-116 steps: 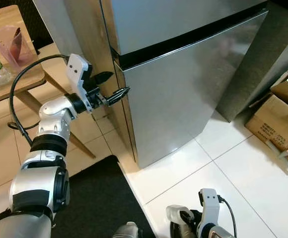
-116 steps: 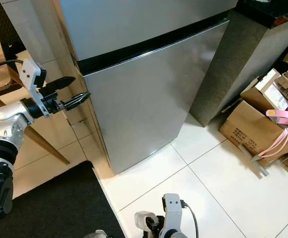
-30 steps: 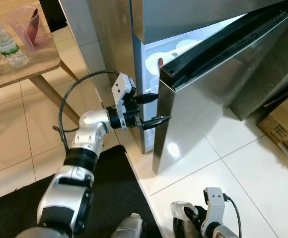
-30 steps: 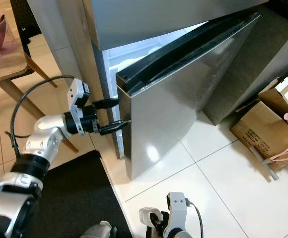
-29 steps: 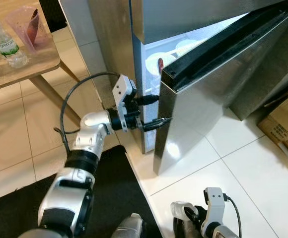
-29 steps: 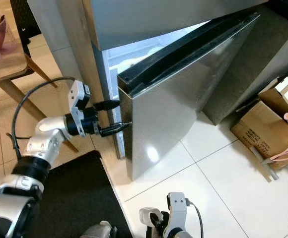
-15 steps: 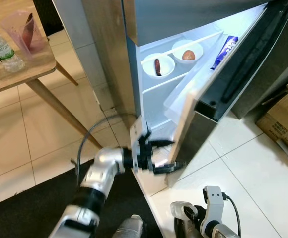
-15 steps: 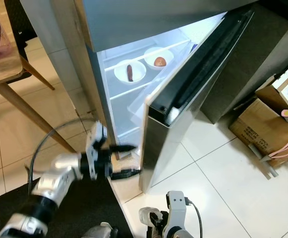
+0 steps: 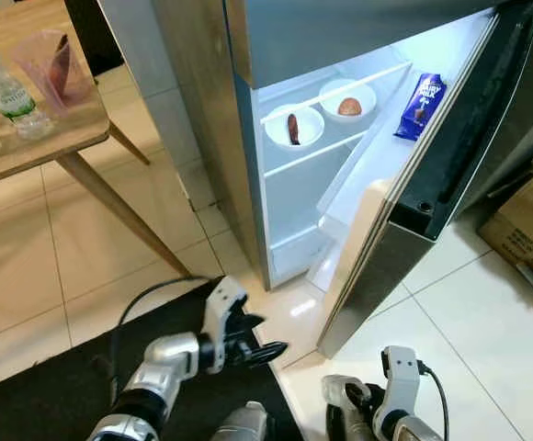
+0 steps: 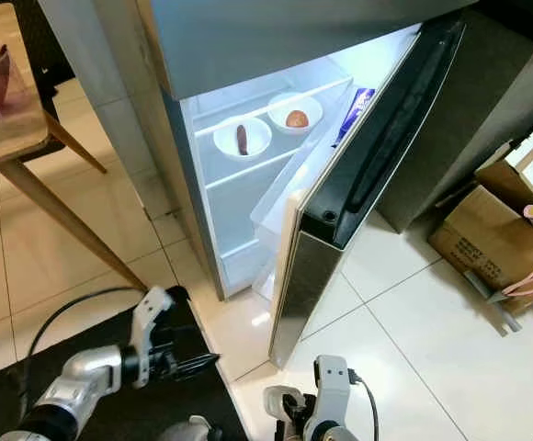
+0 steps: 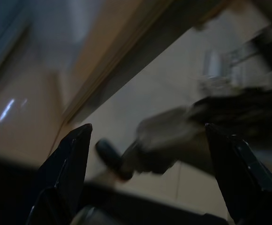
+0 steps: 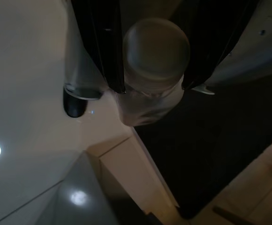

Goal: Restocking fridge

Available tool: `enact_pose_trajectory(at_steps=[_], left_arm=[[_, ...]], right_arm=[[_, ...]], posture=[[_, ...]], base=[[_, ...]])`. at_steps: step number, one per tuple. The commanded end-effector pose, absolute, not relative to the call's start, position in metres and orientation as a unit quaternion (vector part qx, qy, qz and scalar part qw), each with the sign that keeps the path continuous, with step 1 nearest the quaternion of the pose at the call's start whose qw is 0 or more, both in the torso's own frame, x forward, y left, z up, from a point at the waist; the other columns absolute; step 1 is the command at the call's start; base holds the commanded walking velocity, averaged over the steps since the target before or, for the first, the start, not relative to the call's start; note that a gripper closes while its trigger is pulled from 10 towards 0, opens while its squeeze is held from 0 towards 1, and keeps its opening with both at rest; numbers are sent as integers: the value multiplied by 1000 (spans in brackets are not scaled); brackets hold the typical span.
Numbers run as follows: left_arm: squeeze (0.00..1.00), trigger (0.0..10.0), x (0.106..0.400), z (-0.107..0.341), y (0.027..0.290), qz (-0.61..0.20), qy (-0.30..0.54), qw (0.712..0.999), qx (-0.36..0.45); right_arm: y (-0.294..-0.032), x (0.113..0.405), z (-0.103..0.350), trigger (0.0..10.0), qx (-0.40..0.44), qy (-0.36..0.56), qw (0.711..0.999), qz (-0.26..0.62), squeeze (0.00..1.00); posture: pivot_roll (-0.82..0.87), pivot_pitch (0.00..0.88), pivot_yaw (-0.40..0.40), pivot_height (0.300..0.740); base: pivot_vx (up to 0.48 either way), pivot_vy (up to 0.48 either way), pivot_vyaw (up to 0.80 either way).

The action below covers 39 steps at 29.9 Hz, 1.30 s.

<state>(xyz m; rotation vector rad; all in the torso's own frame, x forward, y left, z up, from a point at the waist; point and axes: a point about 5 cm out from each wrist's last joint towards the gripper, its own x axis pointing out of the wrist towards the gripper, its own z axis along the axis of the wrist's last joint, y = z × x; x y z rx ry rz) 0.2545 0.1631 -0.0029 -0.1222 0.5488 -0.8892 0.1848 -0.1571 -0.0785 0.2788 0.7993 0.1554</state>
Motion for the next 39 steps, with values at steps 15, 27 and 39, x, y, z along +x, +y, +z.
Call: enact_pose_trajectory(at_steps=[15,27,39], left_arm=[[0,10000,154,-82,232,-75,471,874,-92],[0,10000,144,-89,231,-5,476,872,-113],[0,10000,149,-91,217,-7,479,869,-119]], right_arm=[[-185,163,-91,10000,84,459,884,26,0],[-200,140,-99,10000,53,503,863,-2,0],[-200,152,-95,10000,47,494,868,-1,0]], posture=[[-55,103,10,740],[-37,68,-8,740],[-37,62,-12,740]], base=[[0,0,0],[0,0,0],[0,-216,0]])
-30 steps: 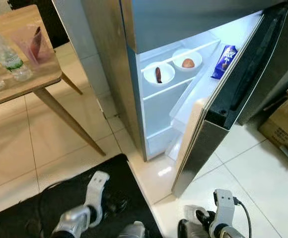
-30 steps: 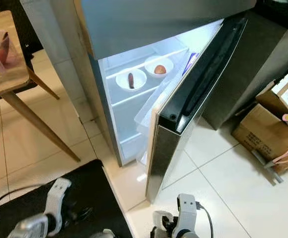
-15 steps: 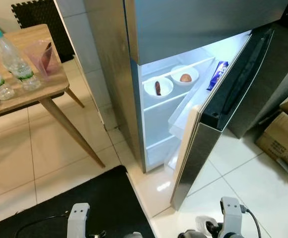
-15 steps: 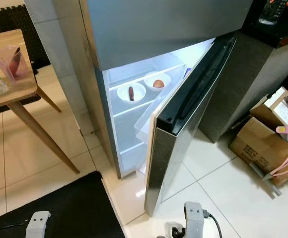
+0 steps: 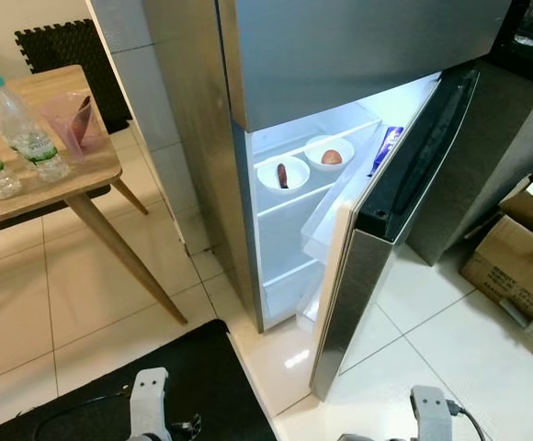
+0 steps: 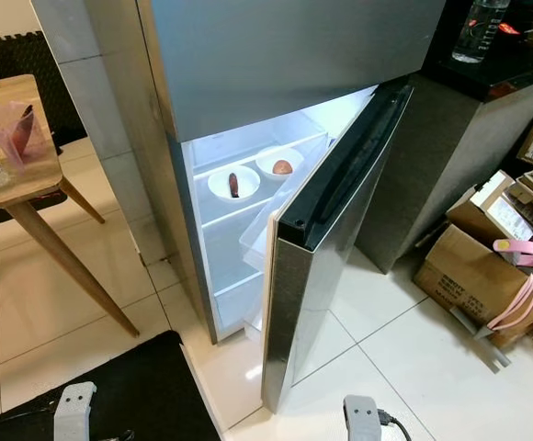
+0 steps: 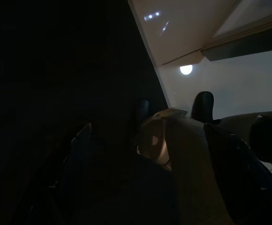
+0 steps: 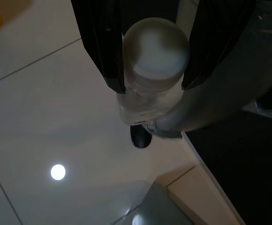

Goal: Restocking fridge

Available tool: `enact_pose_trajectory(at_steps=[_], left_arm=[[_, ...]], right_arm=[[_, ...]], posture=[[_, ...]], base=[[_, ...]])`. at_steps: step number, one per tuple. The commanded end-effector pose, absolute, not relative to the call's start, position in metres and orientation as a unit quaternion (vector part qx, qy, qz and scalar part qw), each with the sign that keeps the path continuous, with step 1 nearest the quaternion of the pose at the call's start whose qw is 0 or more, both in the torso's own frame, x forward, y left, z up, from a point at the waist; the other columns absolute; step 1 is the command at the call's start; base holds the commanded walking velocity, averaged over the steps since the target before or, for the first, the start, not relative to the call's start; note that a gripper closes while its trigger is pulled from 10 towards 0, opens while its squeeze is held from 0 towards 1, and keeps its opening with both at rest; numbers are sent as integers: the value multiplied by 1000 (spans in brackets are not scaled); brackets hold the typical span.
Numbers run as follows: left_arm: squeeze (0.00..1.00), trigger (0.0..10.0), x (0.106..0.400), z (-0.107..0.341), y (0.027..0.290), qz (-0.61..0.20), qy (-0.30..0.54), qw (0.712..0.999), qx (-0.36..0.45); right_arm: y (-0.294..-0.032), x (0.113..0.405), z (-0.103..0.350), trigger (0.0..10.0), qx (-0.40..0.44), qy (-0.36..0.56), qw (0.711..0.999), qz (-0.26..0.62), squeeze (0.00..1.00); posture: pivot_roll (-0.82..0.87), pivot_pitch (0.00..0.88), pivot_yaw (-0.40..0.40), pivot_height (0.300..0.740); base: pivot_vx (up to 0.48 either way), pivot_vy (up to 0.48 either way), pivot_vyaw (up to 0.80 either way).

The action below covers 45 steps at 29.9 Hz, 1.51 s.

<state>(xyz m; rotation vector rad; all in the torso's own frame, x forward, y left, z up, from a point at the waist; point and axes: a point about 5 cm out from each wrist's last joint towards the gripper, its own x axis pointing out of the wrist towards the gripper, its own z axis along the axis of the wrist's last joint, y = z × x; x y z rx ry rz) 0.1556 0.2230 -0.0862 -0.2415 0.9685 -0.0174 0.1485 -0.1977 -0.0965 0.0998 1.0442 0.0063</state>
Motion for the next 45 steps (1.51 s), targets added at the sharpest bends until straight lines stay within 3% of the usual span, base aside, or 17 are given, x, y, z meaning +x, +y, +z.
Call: enact_pose_trajectory(at_steps=[1,18,20,23,25,27,30,33,37,45], left_arm=[[0,10000,148,-91,217,-5,481,869,-120],[0,10000,148,-91,215,2,474,872,-122],[0,10000,155,-88,215,2,460,879,-122],[0,10000,198,-67,212,-14,380,914,-144],[0,10000,206,-62,211,-21,365,918,-151],[0,10000,240,-38,202,-80,293,937,-173],[0,10000,262,-18,196,-127,240,945,-185],[0,10000,267,-12,193,-145,225,944,-191],[0,10000,290,15,172,-246,156,935,-205],[0,10000,293,23,150,-321,129,909,-232]], right_arm=[[-200,152,-95,10000,46,494,868,0,0],[-198,146,-97,10000,41,503,863,6,0],[-198,146,-97,10000,41,503,863,7,0],[-198,146,-97,10000,39,504,863,8,0],[-199,145,-98,10000,38,504,863,8,0],[-199,145,-98,10000,38,504,863,7,0],[-199,144,-98,10000,39,504,863,5,0],[-200,144,-98,10000,39,505,862,4,0],[-199,144,-98,10000,42,505,862,4,0],[-199,144,-98,10000,42,507,861,3,0]], posture=[[-37,62,-12,740],[-43,72,-10,740],[-48,77,-10,740],[-46,81,-13,740],[-46,81,-13,740],[-53,83,-9,740],[-54,82,-6,740],[-53,83,-4,740],[-54,81,-4,740],[-52,80,-11,740]], base=[[0,-255,0],[0,-15,0],[0,0,0],[0,0,0],[0,0,0],[0,0,0],[0,0,0],[0,0,0],[0,0,0],[0,0,0]])
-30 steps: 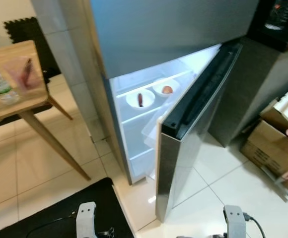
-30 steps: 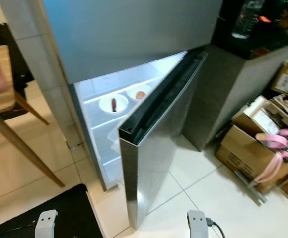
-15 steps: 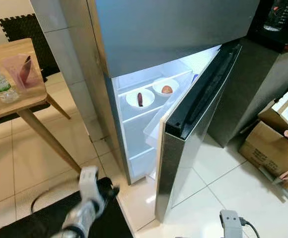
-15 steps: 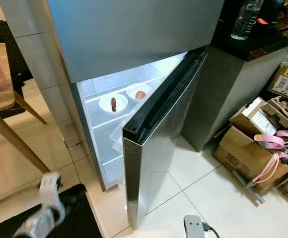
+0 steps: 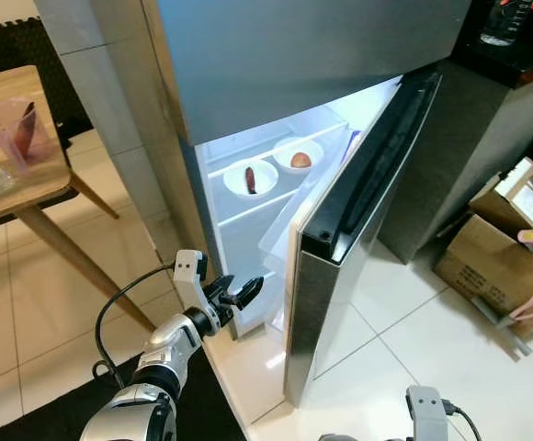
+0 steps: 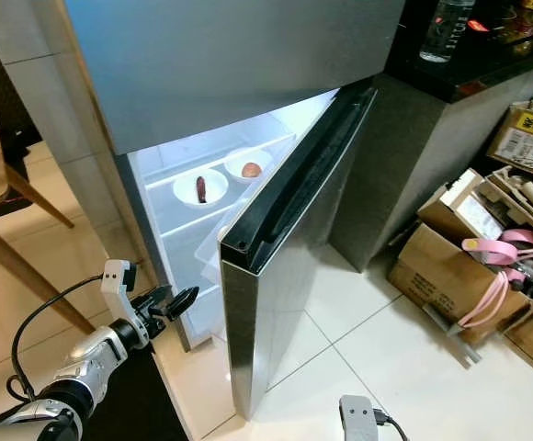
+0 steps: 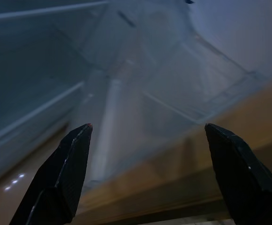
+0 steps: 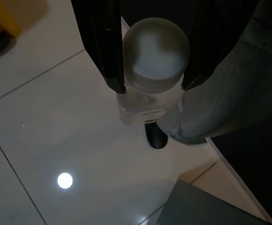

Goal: Restocking fridge

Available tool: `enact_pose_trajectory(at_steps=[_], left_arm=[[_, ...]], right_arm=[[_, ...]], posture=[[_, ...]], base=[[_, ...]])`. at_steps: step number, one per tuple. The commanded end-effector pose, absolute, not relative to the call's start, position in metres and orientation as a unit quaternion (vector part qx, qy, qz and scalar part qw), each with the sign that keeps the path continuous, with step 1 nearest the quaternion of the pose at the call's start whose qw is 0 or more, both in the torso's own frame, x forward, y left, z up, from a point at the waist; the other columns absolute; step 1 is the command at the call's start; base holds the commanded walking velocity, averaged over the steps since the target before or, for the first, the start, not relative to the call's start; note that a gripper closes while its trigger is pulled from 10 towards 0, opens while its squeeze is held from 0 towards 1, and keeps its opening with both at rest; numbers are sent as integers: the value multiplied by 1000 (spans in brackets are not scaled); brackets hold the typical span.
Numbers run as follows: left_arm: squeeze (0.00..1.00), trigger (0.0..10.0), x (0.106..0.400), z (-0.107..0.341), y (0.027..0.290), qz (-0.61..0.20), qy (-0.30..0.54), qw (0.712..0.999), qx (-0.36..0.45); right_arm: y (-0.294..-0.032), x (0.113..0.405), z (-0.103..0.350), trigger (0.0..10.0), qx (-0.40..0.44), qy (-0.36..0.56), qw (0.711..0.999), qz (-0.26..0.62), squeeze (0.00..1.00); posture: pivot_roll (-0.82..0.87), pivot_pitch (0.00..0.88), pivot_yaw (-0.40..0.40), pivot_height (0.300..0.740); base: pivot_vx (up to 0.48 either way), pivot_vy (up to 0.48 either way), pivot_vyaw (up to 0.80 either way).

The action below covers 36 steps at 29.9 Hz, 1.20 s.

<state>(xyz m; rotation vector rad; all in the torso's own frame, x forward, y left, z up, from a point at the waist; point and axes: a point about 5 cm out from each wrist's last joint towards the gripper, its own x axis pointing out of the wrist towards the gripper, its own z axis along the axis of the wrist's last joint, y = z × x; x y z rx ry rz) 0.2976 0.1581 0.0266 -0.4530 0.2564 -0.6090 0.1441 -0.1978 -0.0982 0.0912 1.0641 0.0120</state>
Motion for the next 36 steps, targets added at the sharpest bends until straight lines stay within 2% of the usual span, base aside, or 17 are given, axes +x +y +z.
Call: enact_pose_trajectory(at_steps=[1,2,3,5,9,16,25,36], left_arm=[[0,10000,289,22,143,-356,133,896,-228],[0,10000,289,22,143,-356,133,896,-228],[0,10000,278,18,128,-423,148,868,-216],[0,10000,272,15,120,-449,155,855,-208],[0,10000,271,13,117,-453,158,854,-203],[0,10000,273,13,116,-429,150,868,-199],[0,10000,273,14,114,-435,146,867,-196],[0,10000,269,11,111,-441,149,864,-193]], right_arm=[[-200,144,-98,10000,42,507,861,3,0],[-200,144,-98,10000,42,507,861,3,0],[-201,144,-98,10000,40,509,860,-1,0],[-201,143,-98,10000,39,511,859,-2,0],[-200,142,-99,10000,41,514,857,-2,0],[-198,139,-100,10000,42,523,851,2,0],[-200,140,-100,10000,40,522,852,-2,0],[-199,141,-100,10000,41,521,853,-3,0]], posture=[[-53,80,-12,740],[-53,80,-12,740],[-53,83,-11,740],[-53,83,-11,740],[-51,86,-12,740],[-50,87,-14,740],[-49,90,-15,740],[-45,90,-17,740]], base=[[0,0,0],[0,0,0],[0,0,0],[0,0,0],[0,0,0],[0,0,-775],[0,0,-772],[0,0,0]])
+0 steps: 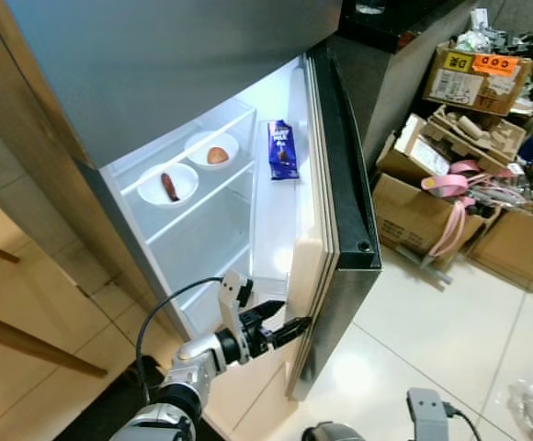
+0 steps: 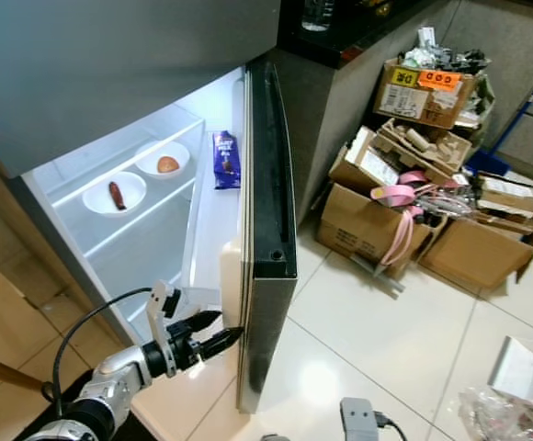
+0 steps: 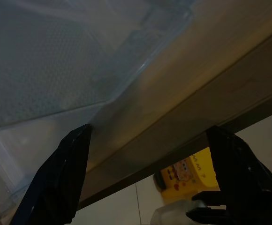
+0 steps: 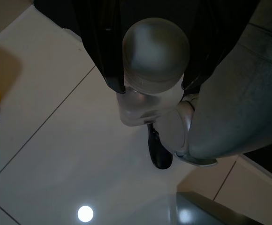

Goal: Restocking fridge

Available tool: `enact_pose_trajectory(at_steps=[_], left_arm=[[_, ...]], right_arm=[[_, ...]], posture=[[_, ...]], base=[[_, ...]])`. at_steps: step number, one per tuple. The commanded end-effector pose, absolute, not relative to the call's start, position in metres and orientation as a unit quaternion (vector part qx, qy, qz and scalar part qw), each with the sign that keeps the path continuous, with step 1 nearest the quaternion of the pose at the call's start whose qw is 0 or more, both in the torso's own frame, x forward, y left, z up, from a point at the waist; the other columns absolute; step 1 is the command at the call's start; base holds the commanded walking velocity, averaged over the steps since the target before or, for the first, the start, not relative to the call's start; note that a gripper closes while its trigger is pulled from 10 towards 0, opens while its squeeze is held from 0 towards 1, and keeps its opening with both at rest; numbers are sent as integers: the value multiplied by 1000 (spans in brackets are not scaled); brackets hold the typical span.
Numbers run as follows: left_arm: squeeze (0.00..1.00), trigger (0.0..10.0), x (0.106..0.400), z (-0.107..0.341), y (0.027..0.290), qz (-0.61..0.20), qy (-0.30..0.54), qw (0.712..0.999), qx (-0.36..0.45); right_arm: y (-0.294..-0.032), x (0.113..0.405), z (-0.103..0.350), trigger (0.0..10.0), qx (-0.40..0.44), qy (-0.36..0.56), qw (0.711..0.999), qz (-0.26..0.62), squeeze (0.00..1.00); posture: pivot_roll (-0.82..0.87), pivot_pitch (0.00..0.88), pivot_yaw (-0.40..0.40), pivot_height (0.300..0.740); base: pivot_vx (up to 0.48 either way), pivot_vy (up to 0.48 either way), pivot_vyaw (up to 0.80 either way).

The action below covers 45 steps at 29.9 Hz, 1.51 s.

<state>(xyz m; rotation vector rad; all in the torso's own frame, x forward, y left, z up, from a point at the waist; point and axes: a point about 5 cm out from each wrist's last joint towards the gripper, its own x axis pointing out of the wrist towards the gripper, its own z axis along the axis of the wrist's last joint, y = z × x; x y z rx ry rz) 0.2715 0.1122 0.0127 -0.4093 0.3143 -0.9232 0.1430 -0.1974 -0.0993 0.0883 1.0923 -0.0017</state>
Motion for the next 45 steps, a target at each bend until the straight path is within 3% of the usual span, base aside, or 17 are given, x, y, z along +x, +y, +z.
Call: enact_pose_trajectory(at_steps=[1,26,39,42,45], left_arm=[[0,10000,269,11,111,-441,149,864,-193],[0,10000,263,9,103,-462,152,855,-183],[0,10000,263,9,100,-469,152,853,-170],[0,10000,259,2,104,-454,172,860,-159],[0,10000,259,-6,119,-392,189,886,-161]], right_arm=[[-199,141,-100,10000,41,521,853,-3,0],[-196,139,-101,10000,43,524,851,1,0],[-197,142,-100,10000,42,518,854,-2,0],[-197,142,-100,10000,42,517,855,-2,0],[-196,142,-100,10000,44,517,855,-3,0]], posture=[[-45,90,-17,740],[-42,91,-11,740],[-45,83,-8,740],[-47,83,-5,740],[-47,85,-5,740]], base=[[0,0,0],[0,0,-752],[0,0,0],[0,0,0],[0,0,0]])
